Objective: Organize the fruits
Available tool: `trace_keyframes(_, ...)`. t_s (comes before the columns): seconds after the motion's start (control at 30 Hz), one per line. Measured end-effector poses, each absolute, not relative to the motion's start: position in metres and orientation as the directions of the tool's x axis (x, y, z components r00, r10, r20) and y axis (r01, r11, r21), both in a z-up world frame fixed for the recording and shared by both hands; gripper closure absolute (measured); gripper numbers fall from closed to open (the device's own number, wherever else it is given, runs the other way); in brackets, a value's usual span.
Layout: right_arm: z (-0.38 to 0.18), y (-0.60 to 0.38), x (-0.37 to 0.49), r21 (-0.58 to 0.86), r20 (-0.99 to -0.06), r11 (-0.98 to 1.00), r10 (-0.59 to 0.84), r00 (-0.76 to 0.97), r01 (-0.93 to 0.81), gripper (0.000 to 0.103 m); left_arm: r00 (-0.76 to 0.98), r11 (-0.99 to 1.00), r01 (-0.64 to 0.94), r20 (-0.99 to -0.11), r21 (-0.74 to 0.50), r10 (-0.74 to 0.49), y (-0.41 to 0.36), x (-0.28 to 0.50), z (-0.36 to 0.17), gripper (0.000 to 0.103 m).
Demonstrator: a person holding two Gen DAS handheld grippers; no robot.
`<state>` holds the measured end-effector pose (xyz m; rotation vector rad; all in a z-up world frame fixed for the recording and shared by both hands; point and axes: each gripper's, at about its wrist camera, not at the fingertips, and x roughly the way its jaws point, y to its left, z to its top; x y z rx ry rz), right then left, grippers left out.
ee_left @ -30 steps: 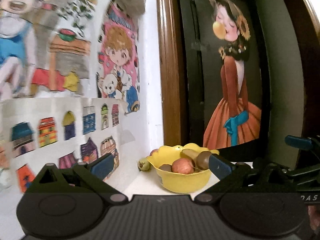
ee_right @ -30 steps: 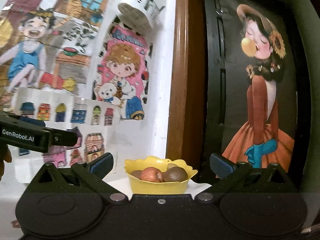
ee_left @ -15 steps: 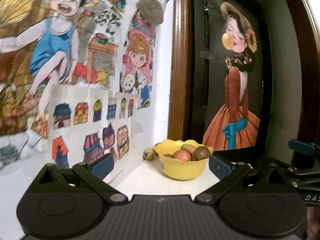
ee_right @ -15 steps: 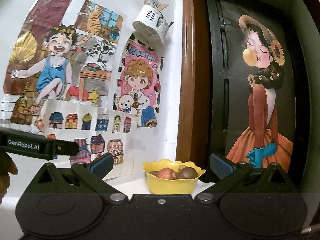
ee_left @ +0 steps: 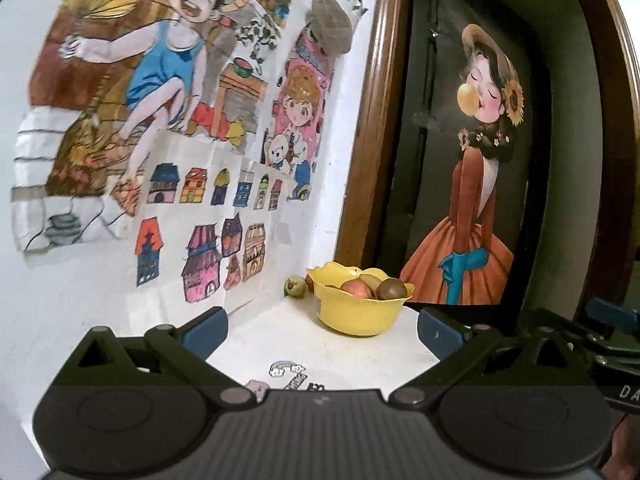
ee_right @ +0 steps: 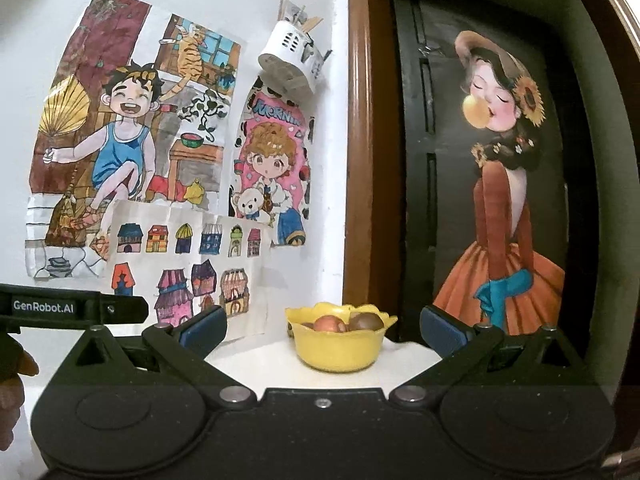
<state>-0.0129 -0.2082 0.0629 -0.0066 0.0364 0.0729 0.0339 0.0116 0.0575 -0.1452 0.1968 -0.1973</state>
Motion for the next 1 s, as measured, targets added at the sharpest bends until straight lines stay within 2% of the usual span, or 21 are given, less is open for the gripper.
trace_keyframes(0.2,0.051,-0.205,-0.035,0.026,-0.058,0.999,0.045,0.997,-0.044,0.001,0.967,0.982,0.139,-0.196,-0.131,-0.163,0.005,0.020,0.043,0.000)
trace_keyframes(0.73,0.030,-0.199,-0.025,0.077,-0.062,0.997,-0.015,0.998,0.020,0.001,0.940,0.979,0.099,-0.306,-0.178,-0.151,0.015,0.044,-0.001,0.000)
trace_keyframes(1.0,0.010,-0.197,0.001,0.117,-0.129,0.991,-0.045,0.991,0.061,0.001,0.931,0.980,0.059,-0.345,-0.189,-0.123,0.022,0.057,-0.009,0.000)
